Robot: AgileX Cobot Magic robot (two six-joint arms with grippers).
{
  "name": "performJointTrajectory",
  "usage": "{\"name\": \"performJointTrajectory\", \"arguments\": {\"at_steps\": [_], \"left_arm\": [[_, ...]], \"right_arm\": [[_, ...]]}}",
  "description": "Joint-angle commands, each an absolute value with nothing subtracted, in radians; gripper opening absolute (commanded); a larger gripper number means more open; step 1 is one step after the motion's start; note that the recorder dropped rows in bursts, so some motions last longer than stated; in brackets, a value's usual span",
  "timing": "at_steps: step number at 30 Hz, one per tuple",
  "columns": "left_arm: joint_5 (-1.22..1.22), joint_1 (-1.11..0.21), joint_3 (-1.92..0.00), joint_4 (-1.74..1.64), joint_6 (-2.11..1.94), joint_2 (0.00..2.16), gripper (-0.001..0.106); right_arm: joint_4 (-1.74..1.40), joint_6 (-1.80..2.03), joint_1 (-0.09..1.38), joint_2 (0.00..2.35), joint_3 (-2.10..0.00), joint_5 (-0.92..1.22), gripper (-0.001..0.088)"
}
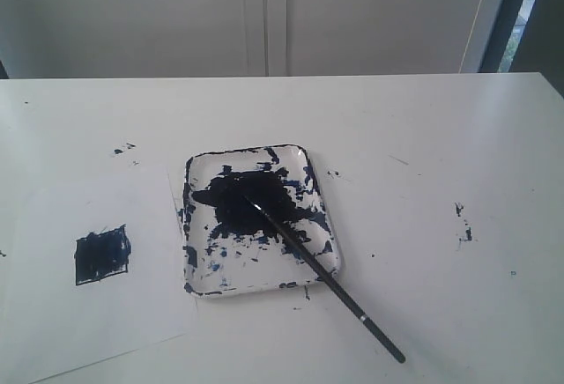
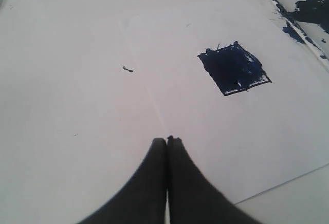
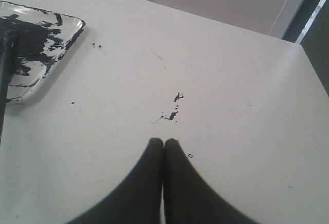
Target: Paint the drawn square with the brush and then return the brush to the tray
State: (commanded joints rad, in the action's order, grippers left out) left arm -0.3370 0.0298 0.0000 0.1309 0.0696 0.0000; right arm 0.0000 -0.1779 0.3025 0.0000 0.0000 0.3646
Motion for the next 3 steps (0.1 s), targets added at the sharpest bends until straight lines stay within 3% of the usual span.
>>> {"name": "performJointTrajectory", "arguments": {"at_steps": [3], "left_arm": [[-0.337,0.030,0.000,0.131,0.070,0.000,0.000]], "right_arm": [[0.000,-0.178,0.302,0.000,0.000,0.365,0.0000]]}}
